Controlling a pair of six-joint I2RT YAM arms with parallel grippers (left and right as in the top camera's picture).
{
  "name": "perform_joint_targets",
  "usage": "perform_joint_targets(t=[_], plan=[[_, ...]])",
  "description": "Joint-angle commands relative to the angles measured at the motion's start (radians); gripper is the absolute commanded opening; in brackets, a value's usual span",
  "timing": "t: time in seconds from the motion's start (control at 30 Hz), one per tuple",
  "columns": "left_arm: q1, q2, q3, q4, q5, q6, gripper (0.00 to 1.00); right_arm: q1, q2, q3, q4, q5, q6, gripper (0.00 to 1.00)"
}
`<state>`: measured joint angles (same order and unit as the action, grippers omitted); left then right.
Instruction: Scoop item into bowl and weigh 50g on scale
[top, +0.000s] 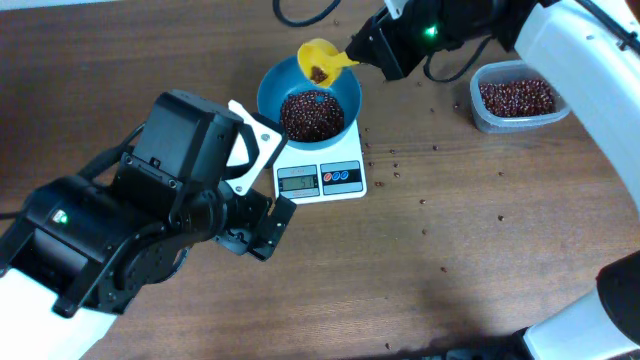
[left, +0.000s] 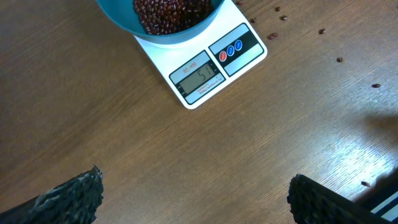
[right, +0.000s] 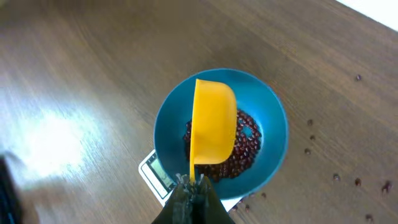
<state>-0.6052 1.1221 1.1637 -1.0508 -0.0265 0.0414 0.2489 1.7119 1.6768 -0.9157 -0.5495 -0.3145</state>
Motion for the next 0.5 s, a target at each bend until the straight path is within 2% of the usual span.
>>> perform_joint_targets(t=[0.0,0.1,0.23,0.37,0.47], plan=[[0.004,-0.004,0.018,0.002,-0.006,0.008,0.99,-0.059,-0.021,0.023,0.000,-0.071,0.036,0.04],[0.004,-0.004,0.018,0.002,-0.006,0.008,0.99,-0.131,-0.019,0.023,0.000,-0.219,0.044,0.04],[0.004,-0.004,0.018,0.002,-0.006,0.008,0.99,-0.247,-0.017,0.023,0.000,-0.310,0.096,0.04],[0.004,-0.004,0.018,0.002,-0.006,0.008,0.99,-0.424,-0.017,0.023,-0.005,-0.306,0.095,0.04],[0.004,-0.004,0.018,0.002,-0.007,0.008,0.99,-0.533,-0.017,0.023,-0.043,-0.195,0.078,0.04]])
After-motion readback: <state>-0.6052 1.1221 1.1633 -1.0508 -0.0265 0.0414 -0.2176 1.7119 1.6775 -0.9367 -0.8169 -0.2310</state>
